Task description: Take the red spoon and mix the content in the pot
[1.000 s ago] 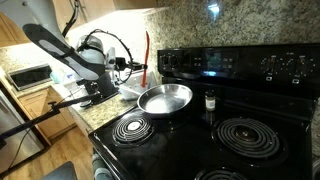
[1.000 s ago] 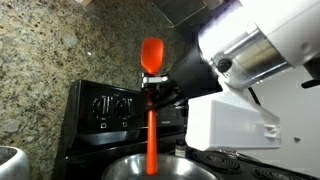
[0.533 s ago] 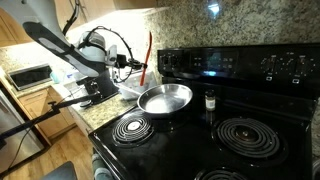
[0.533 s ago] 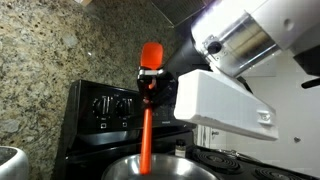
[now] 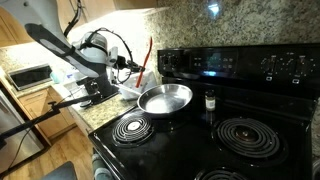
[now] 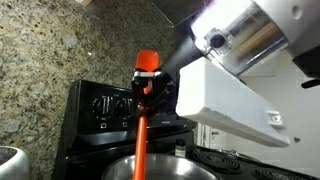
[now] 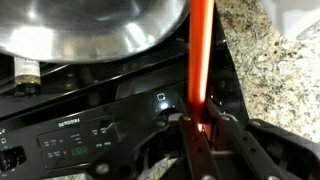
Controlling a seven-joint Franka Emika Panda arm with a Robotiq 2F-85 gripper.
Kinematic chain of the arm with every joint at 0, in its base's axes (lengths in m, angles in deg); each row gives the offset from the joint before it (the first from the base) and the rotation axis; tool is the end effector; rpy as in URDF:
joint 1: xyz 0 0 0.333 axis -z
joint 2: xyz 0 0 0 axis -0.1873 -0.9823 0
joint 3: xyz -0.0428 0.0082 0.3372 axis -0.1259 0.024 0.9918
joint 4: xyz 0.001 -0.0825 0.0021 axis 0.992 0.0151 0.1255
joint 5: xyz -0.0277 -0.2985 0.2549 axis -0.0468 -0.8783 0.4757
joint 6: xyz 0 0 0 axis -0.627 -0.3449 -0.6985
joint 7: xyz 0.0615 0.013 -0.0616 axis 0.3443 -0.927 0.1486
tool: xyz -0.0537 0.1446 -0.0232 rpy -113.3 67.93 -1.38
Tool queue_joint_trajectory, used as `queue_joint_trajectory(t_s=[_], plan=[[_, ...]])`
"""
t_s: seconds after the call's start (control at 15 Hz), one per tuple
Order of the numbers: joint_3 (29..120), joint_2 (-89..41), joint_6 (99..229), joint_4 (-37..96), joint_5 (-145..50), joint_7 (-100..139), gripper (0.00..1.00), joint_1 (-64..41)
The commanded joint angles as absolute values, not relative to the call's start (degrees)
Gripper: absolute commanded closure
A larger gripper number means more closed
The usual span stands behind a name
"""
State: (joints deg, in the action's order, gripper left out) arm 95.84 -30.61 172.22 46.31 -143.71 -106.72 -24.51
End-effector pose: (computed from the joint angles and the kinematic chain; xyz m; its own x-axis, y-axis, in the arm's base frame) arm 0.6044 0.3211 0.3065 0.4605 -0.3079 0.8325 -0.2787 -0.9406 -0.1938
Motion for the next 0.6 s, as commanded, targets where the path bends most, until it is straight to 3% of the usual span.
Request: queue_joint_trajectory(t_s=[0.0,0.53], plan=[[95.00,-31.06,175.15,44.97,-141.41,-104.38,0.96,-24.25],[95.16,-31.77,182.92,44.64,-136.67,-107.59,0.96,-21.69]])
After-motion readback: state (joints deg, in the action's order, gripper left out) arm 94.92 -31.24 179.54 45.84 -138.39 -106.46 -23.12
